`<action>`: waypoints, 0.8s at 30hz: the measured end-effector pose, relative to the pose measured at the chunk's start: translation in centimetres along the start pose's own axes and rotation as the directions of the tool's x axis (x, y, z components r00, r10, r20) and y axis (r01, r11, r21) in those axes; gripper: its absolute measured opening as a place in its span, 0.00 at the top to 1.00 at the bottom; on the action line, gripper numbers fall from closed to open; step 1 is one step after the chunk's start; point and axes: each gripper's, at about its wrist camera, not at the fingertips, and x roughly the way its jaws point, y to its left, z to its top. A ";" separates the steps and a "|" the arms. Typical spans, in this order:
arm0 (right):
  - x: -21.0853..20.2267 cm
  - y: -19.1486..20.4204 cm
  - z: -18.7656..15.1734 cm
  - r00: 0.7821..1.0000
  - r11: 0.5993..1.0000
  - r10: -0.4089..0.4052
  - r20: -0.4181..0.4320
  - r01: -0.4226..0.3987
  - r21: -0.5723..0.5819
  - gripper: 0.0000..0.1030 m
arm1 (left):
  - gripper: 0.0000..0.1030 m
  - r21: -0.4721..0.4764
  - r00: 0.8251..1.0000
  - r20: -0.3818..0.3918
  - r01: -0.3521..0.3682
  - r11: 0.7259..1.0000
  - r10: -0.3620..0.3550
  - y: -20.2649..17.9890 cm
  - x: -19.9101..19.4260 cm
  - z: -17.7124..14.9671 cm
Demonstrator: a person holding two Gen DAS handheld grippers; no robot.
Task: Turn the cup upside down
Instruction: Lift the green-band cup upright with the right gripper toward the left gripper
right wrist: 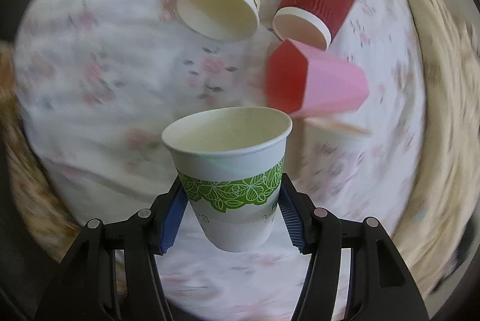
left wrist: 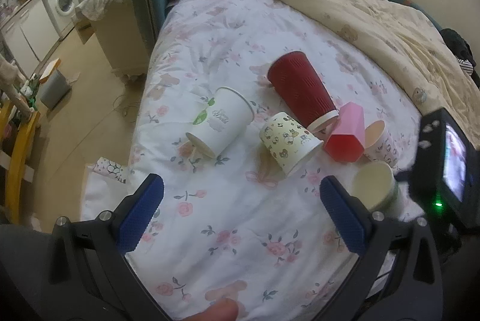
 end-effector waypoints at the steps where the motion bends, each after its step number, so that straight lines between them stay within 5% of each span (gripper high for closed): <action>1: -0.6 0.4 -0.2 0.999 0.998 0.039 0.014 -0.040 0.050 0.41 | 0.00 -0.005 1.000 -0.001 0.002 1.000 -0.002 0.1 -0.1 -0.1; 4: -1.5 1.3 -0.7 0.987 0.969 0.148 0.055 -0.156 0.194 0.41 | 0.00 -0.010 1.000 -0.029 0.006 1.000 -0.006 0.4 0.2 -0.6; 7: -1.9 1.5 -1.3 0.954 0.885 0.268 0.135 -0.299 0.358 0.41 | 0.00 0.007 0.999 -0.045 -0.012 1.000 0.012 0.5 0.4 -1.1; 9: -1.7 1.3 -1.7 0.923 0.805 0.334 0.191 -0.385 0.452 0.41 | 0.00 0.004 0.999 -0.043 -0.019 1.000 0.019 0.7 0.4 -1.1; 15: 1.7 0.0 -3.1 0.799 0.443 0.470 0.375 -0.581 0.683 0.41 | 0.00 -0.032 0.999 -0.046 0.012 0.999 -0.014 1.1 0.1 -1.1; 18: 3.3 0.3 -3.5 0.770 0.332 0.484 0.416 -0.602 0.726 0.41 | 0.00 -0.027 0.999 -0.038 0.006 1.000 -0.008 1.1 0.0 -1.1; 24: 4.9 0.5 -2.9 0.777 0.335 0.493 0.391 -0.584 0.739 0.39 | 0.00 -0.043 0.998 -0.055 0.015 0.999 -0.018 1.2 0.0 -1.1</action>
